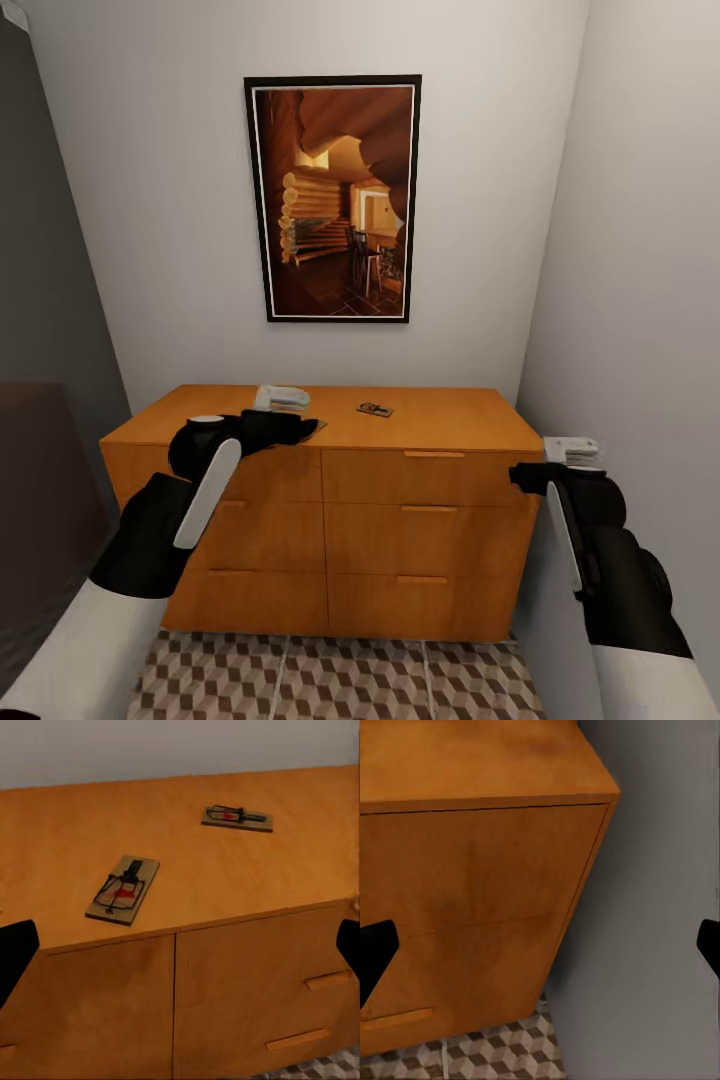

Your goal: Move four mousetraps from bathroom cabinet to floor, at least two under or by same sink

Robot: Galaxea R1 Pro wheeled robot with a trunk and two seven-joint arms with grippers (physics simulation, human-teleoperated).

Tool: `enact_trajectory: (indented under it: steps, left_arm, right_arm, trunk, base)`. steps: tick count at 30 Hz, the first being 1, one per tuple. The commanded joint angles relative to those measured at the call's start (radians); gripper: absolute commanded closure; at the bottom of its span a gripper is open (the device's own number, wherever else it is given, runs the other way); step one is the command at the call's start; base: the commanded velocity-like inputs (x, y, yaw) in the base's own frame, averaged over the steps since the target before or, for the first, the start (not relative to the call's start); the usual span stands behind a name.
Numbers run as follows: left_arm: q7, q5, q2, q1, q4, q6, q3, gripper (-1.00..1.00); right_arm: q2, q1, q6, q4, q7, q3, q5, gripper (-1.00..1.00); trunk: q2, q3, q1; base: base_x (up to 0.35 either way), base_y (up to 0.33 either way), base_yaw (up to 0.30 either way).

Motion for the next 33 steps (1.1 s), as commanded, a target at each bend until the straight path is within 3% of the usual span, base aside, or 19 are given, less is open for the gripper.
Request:
enact_trajectory:
  steps: [1, 7, 8, 11, 16, 22, 27, 28, 30, 33]
  left_arm:
    - [0.011, 0.002, -0.007, -0.02, 0.0, 0.008, -0.002, -1.0]
    - [0.011, -0.072, -0.054, -0.095, 0.008, 0.023, -0.001, -1.0]
    - [0.011, -0.132, -0.082, -0.116, 0.011, 0.026, -0.001, -1.0]
    - [0.011, -0.167, -0.098, -0.134, 0.017, 0.027, -0.001, -1.0]
    - [0.008, -0.194, -0.11, -0.177, 0.067, 0.031, 0.001, -1.0]
    - [0.002, -0.201, -0.111, -0.228, 0.204, 0.035, 0.013, -1.0]
    - [-0.001, -0.201, -0.108, -0.265, 0.371, 0.037, 0.077, -1.0]
    - [-0.002, -0.201, -0.105, -0.274, 0.426, 0.039, 0.128, -1.0]
    - [-0.003, -0.202, -0.102, -0.279, 0.451, 0.04, 0.169, -1.0]
    - [-0.003, -0.205, -0.1, -0.282, 0.459, 0.041, 0.192, -1.0]
  right_arm:
    - [0.0, -0.018, 0.005, 0.0, 0.0, 0.001, 0.003, -1.0]
    - [0.001, -0.103, 0.005, 0.005, 0.0, 0.002, 0.002, -1.0]
    - [0.003, -0.16, 0.005, 0.007, 0.0, 0.003, 0.001, -1.0]
    - [0.005, -0.204, 0.005, 0.009, -0.001, 0.018, 0.0, -1.0]
    - [0.009, -0.267, 0.005, 0.016, -0.003, 0.079, -0.001, -1.0]
    - [0.033, -0.319, 0.005, 0.061, -0.011, 0.134, -0.002, -1.0]
    - [0.08, -0.363, 0.005, 0.15, -0.019, 0.155, -0.001, -1.0]
    - [0.103, -0.385, 0.005, 0.206, -0.022, 0.16, -0.001, -1.0]
    - [0.116, -0.401, 0.005, 0.254, -0.023, 0.162, -0.002, -1.0]
    - [0.124, -0.41, 0.005, 0.289, -0.024, 0.164, -0.002, -1.0]
  trunk:
    - [-0.001, -0.001, 0.0]
    - [-0.001, -0.001, 0.0]
    - [-0.001, -0.001, 0.0]
    - [-0.001, -0.001, 0.0]
    - [-0.001, -0.001, 0.0]
    - [-0.001, -0.001, 0.0]
    - [-0.001, -0.001, 0.0]
    - [-0.001, -0.001, 0.0]
    - [-0.001, -0.001, 0.0]
    - [-0.001, -0.001, 0.0]
  base:
    - [0.0, 0.0, 0.0]
    - [0.0, 0.0, 0.0]
    - [0.0, 0.0, 0.0]
    - [0.0, 0.0, 0.0]
    - [0.0, 0.0, 0.0]
    - [0.0, 0.0, 0.0]
    - [0.0, 0.0, 0.0]
    - [0.0, 0.0, 0.0]
    - [0.0, 0.0, 0.0]
    - [0.0, 0.0, 0.0]
